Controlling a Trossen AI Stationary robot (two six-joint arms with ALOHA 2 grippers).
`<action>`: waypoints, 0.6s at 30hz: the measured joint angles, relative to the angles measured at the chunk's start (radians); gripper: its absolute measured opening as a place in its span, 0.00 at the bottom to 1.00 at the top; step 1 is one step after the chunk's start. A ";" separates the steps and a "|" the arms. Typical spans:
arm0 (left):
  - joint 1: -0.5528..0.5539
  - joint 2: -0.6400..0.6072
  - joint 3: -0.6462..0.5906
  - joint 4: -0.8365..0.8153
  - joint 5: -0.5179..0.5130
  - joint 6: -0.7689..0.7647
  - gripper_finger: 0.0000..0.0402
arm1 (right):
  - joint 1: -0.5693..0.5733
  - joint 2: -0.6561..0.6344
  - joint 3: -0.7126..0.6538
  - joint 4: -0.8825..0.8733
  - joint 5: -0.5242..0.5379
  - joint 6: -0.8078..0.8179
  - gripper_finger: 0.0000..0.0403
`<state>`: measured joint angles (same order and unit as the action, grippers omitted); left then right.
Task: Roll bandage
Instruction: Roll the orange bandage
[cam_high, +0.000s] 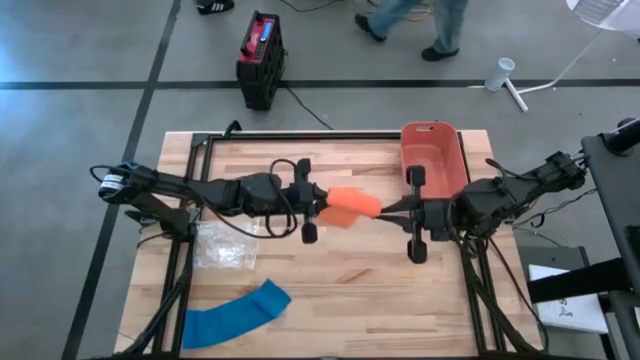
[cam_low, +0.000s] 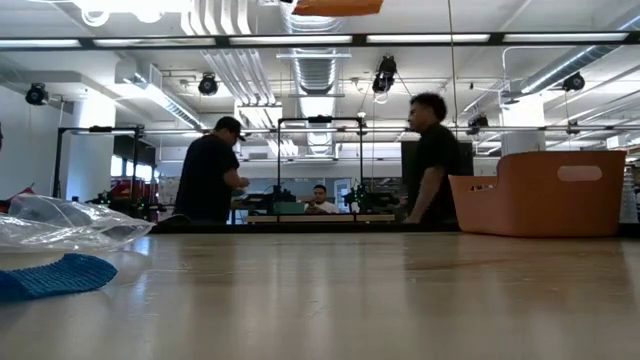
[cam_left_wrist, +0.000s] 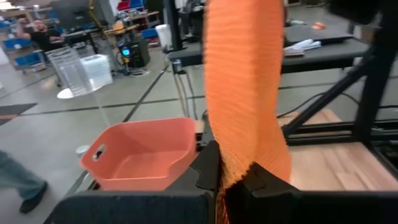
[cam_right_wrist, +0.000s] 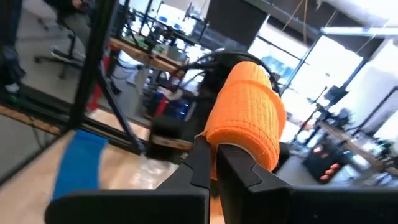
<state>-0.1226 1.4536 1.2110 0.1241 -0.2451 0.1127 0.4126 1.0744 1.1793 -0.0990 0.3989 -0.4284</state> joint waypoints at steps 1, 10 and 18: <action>-0.009 0.000 0.000 0.000 0.000 0.000 0.00 | 0.000 0.000 0.000 0.000 0.013 -0.019 0.01; -0.071 -0.003 0.000 0.009 0.001 -0.018 0.00 | 0.000 0.000 0.000 -0.024 0.057 -0.119 0.01; -0.091 -0.008 0.003 0.021 0.001 -0.035 0.00 | 0.000 -0.001 -0.001 -0.092 0.114 -0.124 0.01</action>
<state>-0.2138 1.4460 1.2141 0.1446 -0.2443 0.0779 0.4122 1.0737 1.1786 -0.1911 0.5131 -0.5526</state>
